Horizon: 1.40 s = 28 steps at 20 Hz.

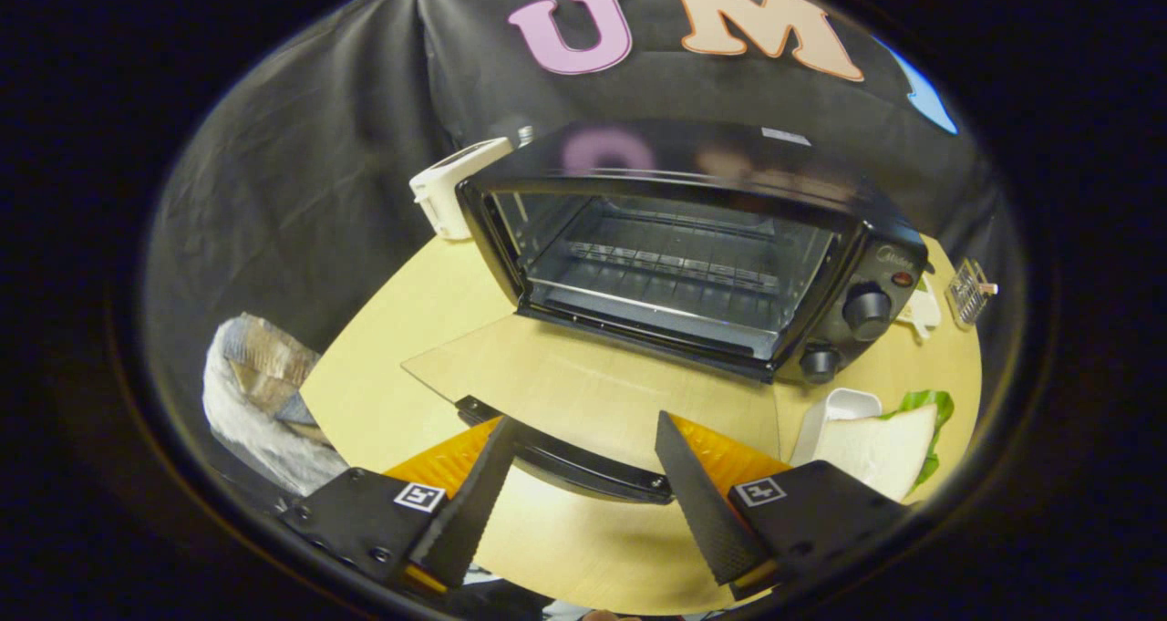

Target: Open the toaster oven, put the food inside, and close the toaster oven door.

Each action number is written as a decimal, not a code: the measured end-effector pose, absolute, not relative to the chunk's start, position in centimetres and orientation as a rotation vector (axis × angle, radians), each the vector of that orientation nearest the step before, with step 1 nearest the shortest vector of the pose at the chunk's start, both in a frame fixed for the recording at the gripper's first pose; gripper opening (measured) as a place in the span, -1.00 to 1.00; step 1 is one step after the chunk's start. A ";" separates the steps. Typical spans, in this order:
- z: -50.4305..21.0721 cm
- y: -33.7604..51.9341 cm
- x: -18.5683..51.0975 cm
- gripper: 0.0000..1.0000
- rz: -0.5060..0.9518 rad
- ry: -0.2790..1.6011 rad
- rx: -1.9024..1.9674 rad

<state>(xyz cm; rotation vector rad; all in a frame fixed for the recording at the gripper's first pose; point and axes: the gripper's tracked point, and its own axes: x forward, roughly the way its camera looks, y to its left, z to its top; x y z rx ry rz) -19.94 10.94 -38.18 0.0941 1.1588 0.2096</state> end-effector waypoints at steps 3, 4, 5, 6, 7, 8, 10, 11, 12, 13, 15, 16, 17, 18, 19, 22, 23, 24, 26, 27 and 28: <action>-39.3 11.2 -20.6 1.00 0.221 1.184 0.075; -39.8 11.3 -20.8 1.00 0.220 1.195 0.076; -40.3 11.4 -21.1 1.00 0.219 1.206 0.076; -40.8 11.4 -21.7 0.98 0.221 1.222 0.070; -41.4 11.4 -22.1 0.98 0.221 1.236 0.066; -42.0 11.3 -22.6 0.97 0.219 1.251 0.066; -42.8 10.8 -23.6 0.97 0.206 1.277 0.075; -43.1 10.5 -24.2 0.96 0.200 1.290 0.077; -43.1 10.3 -24.3 0.95 0.195 1.282 0.079; -43.0 10.3 -24.1 0.94 0.197 1.268 0.075; -42.9 10.3 -24.3 0.92 0.202 1.279 0.073; -42.8 10.4 -24.3 0.93 0.206 1.276 0.085; -42.5 10.4 -24.2 0.93 0.212 1.276 0.102; -42.0 10.3 -24.3 0.93 0.211 1.280 0.122; -41.6 10.0 -24.0 0.93 0.206 1.278 0.147; -39.7 8.5 -22.3 0.93 0.172 1.222 0.185; -39.0 7.7 -21.3 0.93 0.156 1.194 0.193; -37.9 6.6 -20.4 0.93 0.134 1.161 0.202; -36.2 4.0 -18.6 0.93 0.080 1.100 0.209; -35.4 2.6 -17.7 0.93 0.052 1.075 0.212; -34.7 1.1 -17.1 0.93 0.025 1.054 0.210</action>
